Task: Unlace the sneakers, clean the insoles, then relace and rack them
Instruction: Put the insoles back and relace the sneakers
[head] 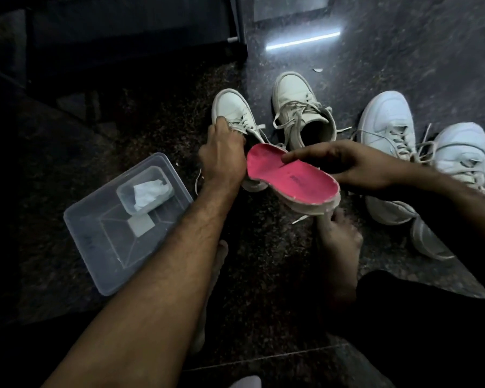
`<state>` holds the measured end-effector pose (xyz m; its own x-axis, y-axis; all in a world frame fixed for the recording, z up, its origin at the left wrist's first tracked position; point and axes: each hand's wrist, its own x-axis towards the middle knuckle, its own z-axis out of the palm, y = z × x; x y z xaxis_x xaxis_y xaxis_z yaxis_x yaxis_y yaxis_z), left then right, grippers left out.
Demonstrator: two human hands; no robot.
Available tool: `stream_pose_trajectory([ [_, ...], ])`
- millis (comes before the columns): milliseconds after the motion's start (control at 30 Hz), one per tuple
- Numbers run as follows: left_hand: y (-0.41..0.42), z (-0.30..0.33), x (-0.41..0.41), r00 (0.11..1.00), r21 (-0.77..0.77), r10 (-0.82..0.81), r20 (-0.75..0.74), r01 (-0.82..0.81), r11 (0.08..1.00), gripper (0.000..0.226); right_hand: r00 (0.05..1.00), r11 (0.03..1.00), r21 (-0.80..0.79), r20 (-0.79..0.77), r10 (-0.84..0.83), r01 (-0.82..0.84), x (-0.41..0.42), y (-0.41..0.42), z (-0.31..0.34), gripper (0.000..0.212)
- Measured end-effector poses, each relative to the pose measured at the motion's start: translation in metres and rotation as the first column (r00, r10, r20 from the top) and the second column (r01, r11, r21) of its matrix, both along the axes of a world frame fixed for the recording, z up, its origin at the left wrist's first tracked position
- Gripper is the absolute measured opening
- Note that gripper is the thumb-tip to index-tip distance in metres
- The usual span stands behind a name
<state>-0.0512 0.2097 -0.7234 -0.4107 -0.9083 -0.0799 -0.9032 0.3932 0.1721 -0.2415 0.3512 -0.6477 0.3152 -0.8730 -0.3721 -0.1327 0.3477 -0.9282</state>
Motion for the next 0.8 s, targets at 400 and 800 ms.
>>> stream_pose_trajectory([
  [400,0.001,-0.001,0.018,0.925,-0.049,-0.129,-0.358,0.119,0.992,0.012,0.721,0.853,-0.432,-0.686,-0.100,-0.293,0.018,-0.009,-0.005,0.029],
  [800,-0.021,0.019,0.013,0.956,0.113,-0.088,-0.280,0.124,0.986,0.011,0.492,0.728,-0.430,-0.858,-0.147,-0.534,0.045,-0.036,-0.011,0.046],
])
